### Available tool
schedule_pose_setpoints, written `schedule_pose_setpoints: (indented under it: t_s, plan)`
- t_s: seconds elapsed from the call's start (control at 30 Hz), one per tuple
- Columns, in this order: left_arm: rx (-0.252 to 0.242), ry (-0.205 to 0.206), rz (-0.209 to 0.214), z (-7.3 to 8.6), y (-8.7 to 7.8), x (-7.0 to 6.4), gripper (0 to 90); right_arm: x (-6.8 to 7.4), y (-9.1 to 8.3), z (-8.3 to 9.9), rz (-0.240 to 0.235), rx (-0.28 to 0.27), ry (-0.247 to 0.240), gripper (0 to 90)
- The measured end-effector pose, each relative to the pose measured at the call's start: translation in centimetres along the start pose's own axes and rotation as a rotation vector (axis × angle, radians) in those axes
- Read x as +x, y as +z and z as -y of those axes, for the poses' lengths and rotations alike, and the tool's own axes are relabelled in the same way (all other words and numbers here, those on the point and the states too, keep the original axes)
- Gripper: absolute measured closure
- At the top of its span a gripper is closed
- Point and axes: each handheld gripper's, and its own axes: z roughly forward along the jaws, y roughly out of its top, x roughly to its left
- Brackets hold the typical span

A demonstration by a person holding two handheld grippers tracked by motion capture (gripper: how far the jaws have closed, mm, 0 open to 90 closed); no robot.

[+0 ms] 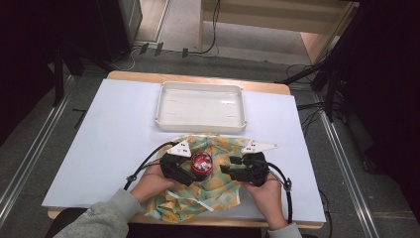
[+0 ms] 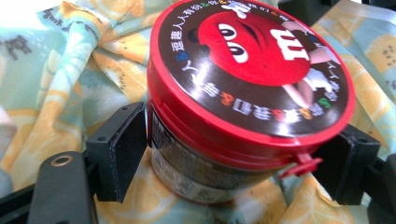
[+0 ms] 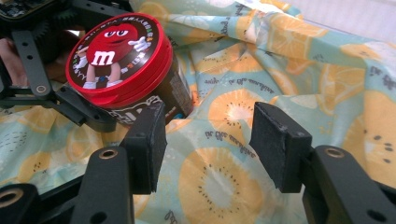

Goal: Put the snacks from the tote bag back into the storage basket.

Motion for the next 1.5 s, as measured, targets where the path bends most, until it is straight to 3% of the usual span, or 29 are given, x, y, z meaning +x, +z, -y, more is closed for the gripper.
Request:
schedule_pose_setpoints:
  t_s: [0.2,0.43,0.6,0.87,1.17,1.5]
  plan:
    - [-0.008,0.003,0.003,0.0,0.4,0.1,19.1,0.1,0.2,0.0,-0.003,0.005,-0.004,46.6]
    - [-0.014,0.034,-0.04,-0.2,0.1,-0.3,22.7,0.0,0.2,0.0,-0.003,0.007,-0.003,46.5]
    - [-0.028,-0.02,-0.023,-0.5,-0.5,0.1,25.6,-0.1,0.1,0.0,-0.003,0.002,0.0,46.6]
    - [0.011,-0.024,-0.023,-0.9,-0.9,-0.2,25.8,0.0,0.1,0.0,-0.007,0.0,-0.002,46.2]
    - [-0.015,-0.049,-0.027,-1.6,-2.2,-0.4,25.9,0.0,0.2,0.0,-0.012,0.005,-0.011,46.1]
    - [-0.011,-0.082,-0.059,-1.9,-4.2,-0.8,25.9,0.0,0.1,0.0,-0.014,0.002,-0.022,46.2]
